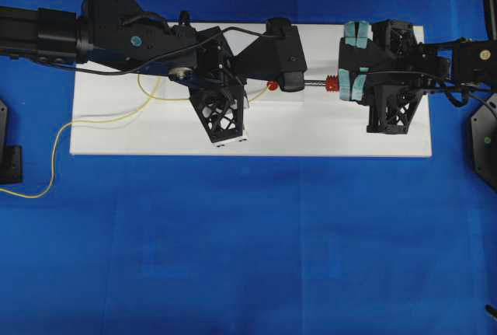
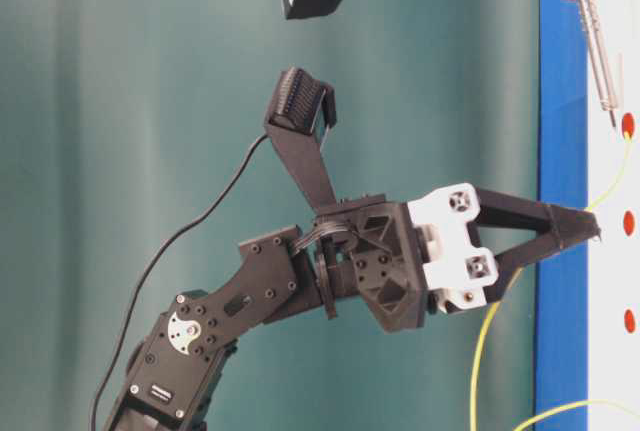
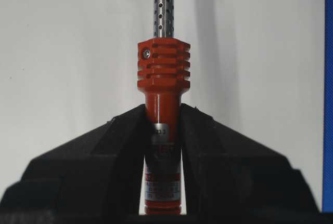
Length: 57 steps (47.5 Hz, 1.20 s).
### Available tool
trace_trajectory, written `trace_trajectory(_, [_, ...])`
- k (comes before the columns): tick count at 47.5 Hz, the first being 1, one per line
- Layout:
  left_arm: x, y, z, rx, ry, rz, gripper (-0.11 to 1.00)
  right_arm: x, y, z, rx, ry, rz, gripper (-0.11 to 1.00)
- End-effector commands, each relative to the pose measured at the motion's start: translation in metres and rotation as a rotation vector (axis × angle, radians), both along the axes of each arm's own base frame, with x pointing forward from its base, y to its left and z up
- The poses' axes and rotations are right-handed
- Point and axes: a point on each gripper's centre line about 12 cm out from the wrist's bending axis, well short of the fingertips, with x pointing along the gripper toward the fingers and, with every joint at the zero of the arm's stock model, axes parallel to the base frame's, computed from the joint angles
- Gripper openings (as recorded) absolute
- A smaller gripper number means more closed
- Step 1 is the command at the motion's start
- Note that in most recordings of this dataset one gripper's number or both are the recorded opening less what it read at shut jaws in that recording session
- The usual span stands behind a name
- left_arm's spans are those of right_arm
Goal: Touch the tip of the soldering iron to the tip of the solder at the mark.
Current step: 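Hold iron tip against wire tip at the right red dot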
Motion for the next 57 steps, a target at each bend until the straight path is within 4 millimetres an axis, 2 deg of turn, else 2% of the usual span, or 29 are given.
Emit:
trace_trajectory(1, [0.0054, 0.0014, 0.0174, 0.007, -0.049, 0.0, 0.02, 0.0074, -0.0007, 0.0071, -0.004, -0.03, 0.002, 0.06])
trace_trajectory(57, [0.005, 0.0013, 0.018, 0.008, -0.047, -0.002, 0.02, 0.0082, -0.001, 0.0043, -0.002, -0.018, 0.002, 0.06])
